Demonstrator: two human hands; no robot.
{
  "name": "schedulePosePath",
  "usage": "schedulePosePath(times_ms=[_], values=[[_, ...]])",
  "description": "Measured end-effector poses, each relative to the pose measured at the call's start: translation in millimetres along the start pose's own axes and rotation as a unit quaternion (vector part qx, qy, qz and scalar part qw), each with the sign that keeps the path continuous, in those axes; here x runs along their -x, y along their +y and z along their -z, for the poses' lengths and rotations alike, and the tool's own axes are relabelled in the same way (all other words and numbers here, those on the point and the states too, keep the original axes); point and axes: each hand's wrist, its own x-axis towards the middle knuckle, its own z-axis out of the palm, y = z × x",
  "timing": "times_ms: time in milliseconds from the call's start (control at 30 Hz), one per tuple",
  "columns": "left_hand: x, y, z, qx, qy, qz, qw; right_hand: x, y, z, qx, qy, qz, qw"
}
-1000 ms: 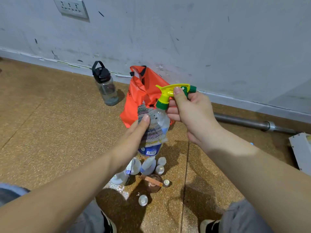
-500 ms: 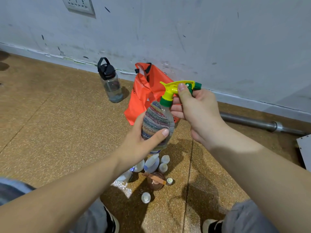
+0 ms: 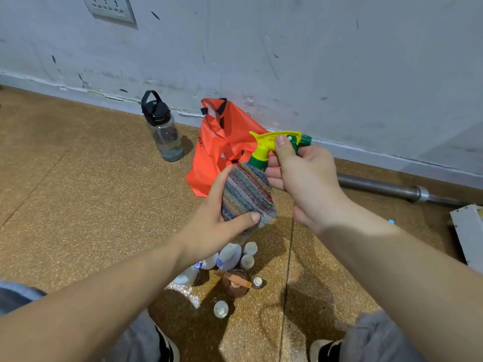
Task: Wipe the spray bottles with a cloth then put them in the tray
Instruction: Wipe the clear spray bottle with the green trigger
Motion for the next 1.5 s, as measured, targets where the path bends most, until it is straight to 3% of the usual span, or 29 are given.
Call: schedulePosePath(times_ms=[100, 167, 200, 267, 300, 433, 533, 600, 700, 767, 833, 900, 1000, 1067, 1200, 1367, 1433, 1500], values=[[-2.8, -0.9, -2.8, 0.083, -0.051, 0.037, 0.995, -0.5, 2.1, 5.0, 0.001, 0.01, -0.004, 1.0], [-2.4, -3.5, -2.4, 0.033, -0.074, 0.023, 0.996, -0.4, 2.3, 6.7, 0.008, 0.01, -0.005, 1.0], [-1.1, -6.5, -2.1, -0.045, -0.077, 0.004, 0.996, -0.6, 1.5, 7.7, 0.006, 0.012, -0.006, 1.0], [1.2, -13.0, -5.3, -0.197, -0.049, -0.03, 0.979, -4.5, -3.6, 10.7, -0.014, 0.026, -0.011, 1.0], [2.0, -14.5, -8.2, -0.218, -0.033, -0.03, 0.975, -7.6, -7.3, 12.4, -0.024, 0.039, -0.015, 0.999], [-0.2, -3.2, -25.7, -0.199, 0.01, -0.033, 0.979, -16.1, -14.2, 19.7, -0.058, 0.068, -0.026, 0.996], [-5.4, 14.6, -28.8, -0.233, 0.064, -0.11, 0.964, -12.6, -11.1, 18.7, -0.052, 0.052, -0.032, 0.997], [-9.2, 15.3, -21.6, -0.206, 0.063, -0.116, 0.97, -8.8, -10.3, 17.7, -0.044, 0.034, -0.036, 0.998], [-8.3, 5.2, -9.2, -0.028, -0.014, -0.031, 0.999, -7.7, -10.7, 18.9, -0.049, 0.031, -0.03, 0.998], [0.3, 2.9, -16.1, 0.06, -0.043, 0.03, 0.997, -9.4, -9.7, 20.0, -0.043, 0.04, -0.024, 0.998], [2.1, 6.5, -24.6, 0.048, 0.003, 0.035, 0.998, -10.9, -6.7, 21.0, -0.028, 0.037, -0.017, 0.999], [-2.7, 20.5, -26.9, 0.015, 0.055, -0.024, 0.998, -8.3, -1.9, 21.5, -0.009, 0.02, -0.012, 1.0], [-13.5, 36.6, -18.2, -0.078, 0.072, -0.101, 0.989, 4.5, 6.4, 17.9, 0.031, -0.027, 0.008, 0.999], [-16.2, 42.0, -10.7, -0.119, 0.068, -0.109, 0.985, 11.8, 9.8, 15.5, 0.046, -0.047, 0.019, 0.998], [-11.2, 29.0, -5.3, -0.036, 0.0, -0.105, 0.994, 11.7, 9.8, 16.9, 0.029, -0.048, 0.03, 0.998], [-7.5, 27.4, -8.0, 0.116, 0.015, 0.034, 0.993, 6.3, 9.6, 22.1, 0.051, -0.06, 0.04, 0.996], [-7.3, 35.4, -10.6, -0.005, 0.032, -0.061, 0.998, 7.7, 7.8, 22.8, 0.048, -0.081, 0.042, 0.995], [-7.1, 39.6, -10.0, -0.142, 0.052, -0.16, 0.976, 11.7, 6.9, 23.6, 0.033, -0.12, 0.049, 0.991]])
